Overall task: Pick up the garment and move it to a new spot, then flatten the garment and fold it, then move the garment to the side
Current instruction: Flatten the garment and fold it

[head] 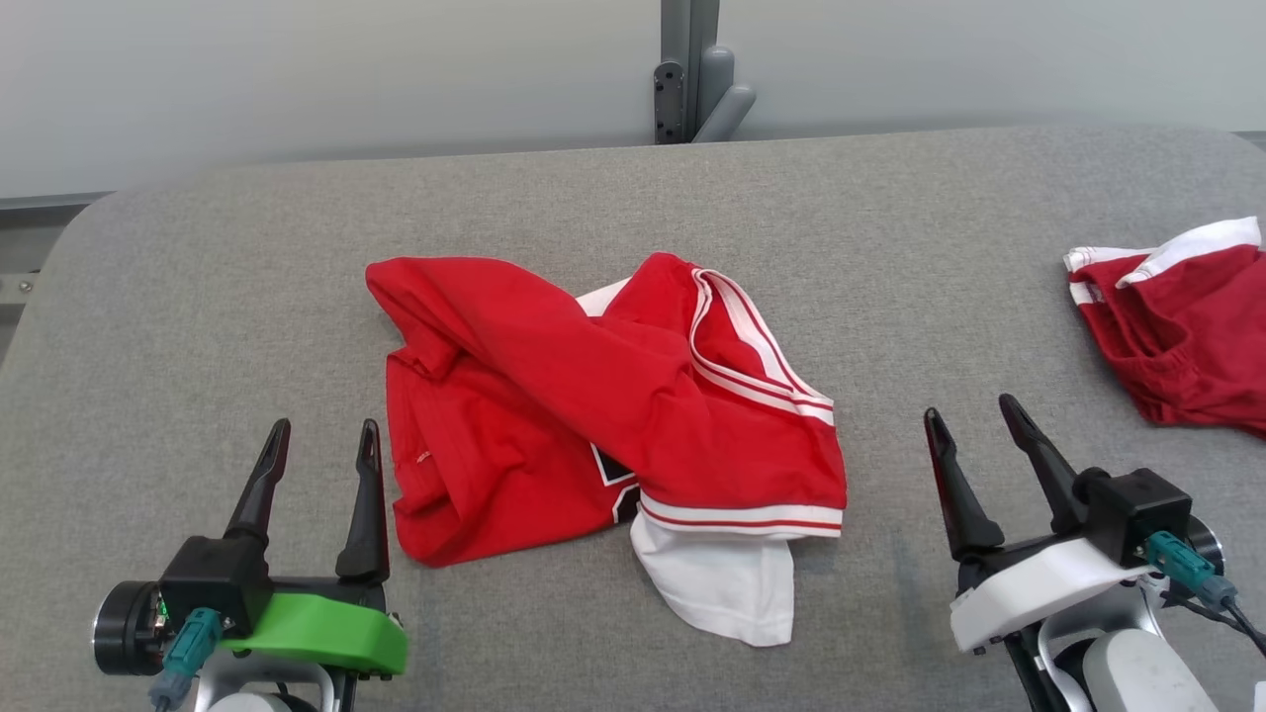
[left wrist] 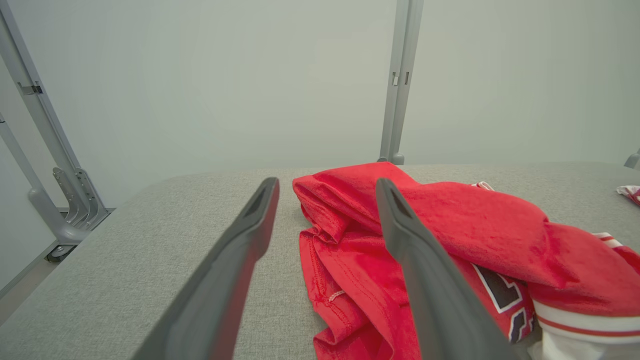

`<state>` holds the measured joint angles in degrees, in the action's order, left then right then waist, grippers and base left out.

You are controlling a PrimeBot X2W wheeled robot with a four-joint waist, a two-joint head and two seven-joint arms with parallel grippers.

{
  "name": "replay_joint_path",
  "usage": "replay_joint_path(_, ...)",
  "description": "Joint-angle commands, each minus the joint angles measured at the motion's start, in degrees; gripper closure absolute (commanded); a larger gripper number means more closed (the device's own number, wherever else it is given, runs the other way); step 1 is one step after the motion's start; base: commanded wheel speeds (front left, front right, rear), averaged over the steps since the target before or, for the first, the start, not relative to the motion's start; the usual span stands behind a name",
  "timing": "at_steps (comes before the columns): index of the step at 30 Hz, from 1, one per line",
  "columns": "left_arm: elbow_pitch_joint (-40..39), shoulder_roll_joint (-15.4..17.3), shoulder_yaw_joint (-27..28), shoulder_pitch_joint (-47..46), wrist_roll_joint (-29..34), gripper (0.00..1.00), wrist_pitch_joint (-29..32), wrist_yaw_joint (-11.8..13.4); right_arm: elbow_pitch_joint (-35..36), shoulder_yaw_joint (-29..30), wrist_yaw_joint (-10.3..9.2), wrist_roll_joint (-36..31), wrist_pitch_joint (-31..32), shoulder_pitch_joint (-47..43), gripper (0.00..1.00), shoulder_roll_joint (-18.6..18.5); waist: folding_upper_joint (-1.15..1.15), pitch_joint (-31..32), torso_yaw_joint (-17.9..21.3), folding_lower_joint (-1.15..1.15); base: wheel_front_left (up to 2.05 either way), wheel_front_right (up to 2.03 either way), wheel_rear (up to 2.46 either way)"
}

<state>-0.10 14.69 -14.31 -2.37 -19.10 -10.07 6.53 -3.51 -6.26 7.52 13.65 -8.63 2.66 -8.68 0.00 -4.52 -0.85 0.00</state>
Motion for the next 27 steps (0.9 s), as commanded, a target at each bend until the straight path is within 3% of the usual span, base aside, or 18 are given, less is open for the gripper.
replay_joint_path(1,0.0,0.17,-0.03,-0.29,-0.31,0.0,0.06,-0.03,0.22,-0.55,-0.07,-0.24,0.33,-0.33,0.0,-0.28,0.0,-0.27,-0.33,0.0,0.0,0.0,0.0)
replay_joint_path(11,0.86,-1.36,-1.91,-3.74,0.47,0.0,-1.03,-0.43,-5.24,-13.36,-0.07,2.24,4.53,-2.96,0.0,-2.27,0.0,-3.23,-4.42,0.0,0.0,0.0,0.0)
replay_joint_path(20,3.11,-2.33,-2.41,-5.32,0.23,0.0,-2.64,-0.46,-16.77,-15.55,-0.07,4.88,4.69,0.36,0.0,-1.22,0.0,-5.45,-6.44,0.0,0.0,0.0,0.0)
replay_joint_path(21,3.29,-2.39,-2.43,-5.45,0.28,0.0,-2.71,-0.4,-17.83,-15.75,-0.07,5.24,4.65,0.93,0.23,-1.12,0.0,-5.56,-6.43,0.0,0.0,0.0,0.0)
replay_joint_path(22,3.4,-2.45,-2.46,-5.62,0.33,0.0,-2.79,-0.3,-18.79,-15.97,-0.07,5.57,4.55,1.53,0.7,-0.98,0.0,-5.71,-6.39,0.0,0.0,0.0,0.0)
replay_joint_path(23,3.5,-2.47,-2.48,-5.78,0.39,0.0,-2.81,-0.2,-19.53,-16.19,-0.07,5.94,4.65,2.15,1.0,-0.81,0.0,-5.83,-6.32,0.0,0.0,0.0,0.0)
replay_joint_path(27,3.63,-2.39,-2.46,-6.07,0.57,0.0,-3.13,0.08,-17.76,-15.97,-0.07,7.09,1.33,4.57,1.0,-1.17,0.0,-6.21,-5.64,0.0,0.0,0.0,0.0)
